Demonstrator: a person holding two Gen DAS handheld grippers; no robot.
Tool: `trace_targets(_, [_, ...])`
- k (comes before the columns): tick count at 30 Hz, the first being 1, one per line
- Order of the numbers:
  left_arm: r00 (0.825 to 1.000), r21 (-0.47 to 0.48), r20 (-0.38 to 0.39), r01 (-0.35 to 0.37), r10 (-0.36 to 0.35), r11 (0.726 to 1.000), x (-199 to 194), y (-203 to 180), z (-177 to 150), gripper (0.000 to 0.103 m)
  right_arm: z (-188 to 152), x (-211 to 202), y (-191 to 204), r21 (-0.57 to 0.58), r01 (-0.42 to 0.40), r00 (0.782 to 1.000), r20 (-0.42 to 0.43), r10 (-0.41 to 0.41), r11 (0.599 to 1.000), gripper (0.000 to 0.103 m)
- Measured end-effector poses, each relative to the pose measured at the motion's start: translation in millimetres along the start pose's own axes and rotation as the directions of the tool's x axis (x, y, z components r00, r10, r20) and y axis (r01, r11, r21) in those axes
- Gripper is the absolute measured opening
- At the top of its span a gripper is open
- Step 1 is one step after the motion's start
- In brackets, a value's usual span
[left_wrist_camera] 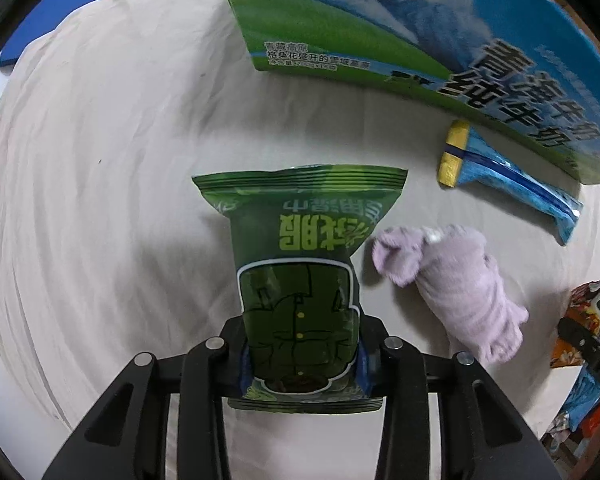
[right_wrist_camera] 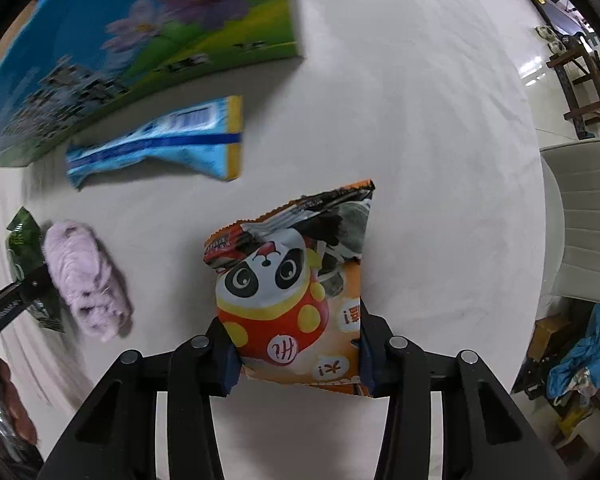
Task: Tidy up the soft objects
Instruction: 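Carry both bags into the box and open both tools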
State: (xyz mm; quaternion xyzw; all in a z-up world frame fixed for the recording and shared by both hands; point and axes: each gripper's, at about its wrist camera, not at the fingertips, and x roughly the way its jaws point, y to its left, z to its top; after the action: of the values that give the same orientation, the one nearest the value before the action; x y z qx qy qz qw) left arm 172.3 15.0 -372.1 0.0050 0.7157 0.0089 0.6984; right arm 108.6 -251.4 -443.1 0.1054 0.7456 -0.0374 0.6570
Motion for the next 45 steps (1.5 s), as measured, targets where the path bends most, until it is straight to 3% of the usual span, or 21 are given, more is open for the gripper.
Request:
trace_targets(12, [0.991,0.020,0.090,0.101,-0.102,0.995,-79,-12,-70,0.034,-38,-48,42,-0.053,-0.124,0.992,0.033,0.126,0.991,0.046])
trace_targets(16, [0.981,0.031,0.127,0.143,-0.146,0.989,-111,-10,-71,0.034,-42,-79,48,-0.074,-0.156,0.985,0.065,0.161,0.985,0.046])
trace_targets(25, [0.947,0.079,0.221,0.221,-0.234,0.972,-177,-14,-12,0.034,-51,-170,52,-0.143,-0.212,0.957,0.171,0.235,0.967,0.046])
trace_targets(33, [0.916,0.131,0.321,0.210,-0.242,0.969,-213,-25,52,0.034,-12,-232,66,-0.163,-0.218,0.928,0.271,0.256,0.962,0.045])
trace_targets(39, [0.925,0.129,0.309,0.188,-0.220,0.974,-206,-22,116,0.034,42,-240,71,-0.118,-0.198,0.925,0.305,0.225,0.973,0.046])
trace_targets(45, [0.953,0.094,0.229,0.180,-0.197,0.979,-174,-17,184,0.034,103,-203,78,-0.100,-0.136,0.954,0.254,0.157,0.986,0.046])
